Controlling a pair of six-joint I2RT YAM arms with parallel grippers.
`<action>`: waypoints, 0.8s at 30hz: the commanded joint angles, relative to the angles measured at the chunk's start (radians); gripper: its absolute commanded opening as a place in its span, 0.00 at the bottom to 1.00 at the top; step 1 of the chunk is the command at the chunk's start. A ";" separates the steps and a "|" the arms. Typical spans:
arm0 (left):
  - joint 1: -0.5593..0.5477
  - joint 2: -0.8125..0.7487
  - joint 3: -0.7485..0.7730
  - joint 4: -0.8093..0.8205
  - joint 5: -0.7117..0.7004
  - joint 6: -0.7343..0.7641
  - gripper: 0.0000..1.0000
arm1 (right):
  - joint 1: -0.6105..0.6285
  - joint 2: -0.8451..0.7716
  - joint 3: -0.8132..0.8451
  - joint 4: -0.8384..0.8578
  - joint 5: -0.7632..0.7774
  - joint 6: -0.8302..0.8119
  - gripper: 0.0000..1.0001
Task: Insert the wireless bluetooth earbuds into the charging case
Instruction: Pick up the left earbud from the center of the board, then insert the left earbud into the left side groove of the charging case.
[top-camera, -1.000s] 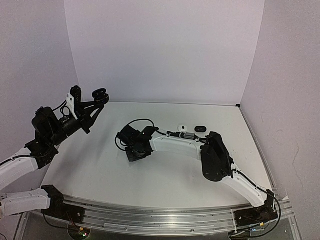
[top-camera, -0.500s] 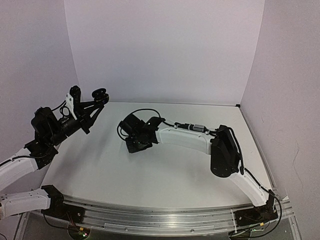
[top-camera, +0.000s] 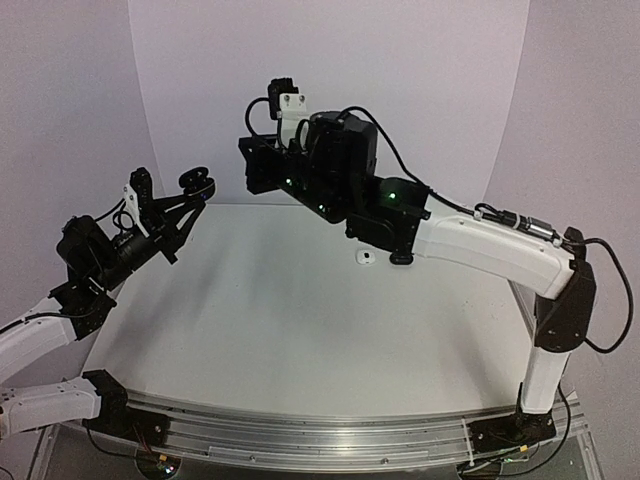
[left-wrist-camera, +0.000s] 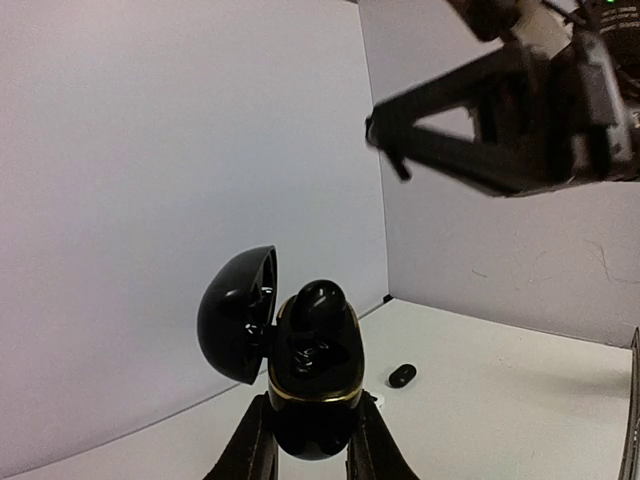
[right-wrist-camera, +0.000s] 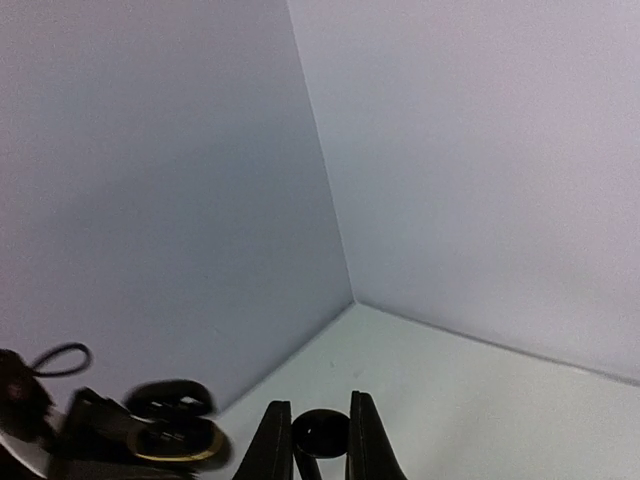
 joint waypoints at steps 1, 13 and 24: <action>0.006 -0.006 -0.020 0.130 0.032 0.035 0.00 | 0.064 0.011 -0.071 0.463 -0.044 -0.179 0.00; 0.006 -0.002 -0.017 0.159 0.043 0.029 0.00 | 0.101 0.177 0.074 0.601 -0.196 -0.281 0.00; 0.006 -0.006 -0.007 0.155 0.039 0.015 0.00 | 0.101 0.210 0.075 0.612 -0.182 -0.330 0.00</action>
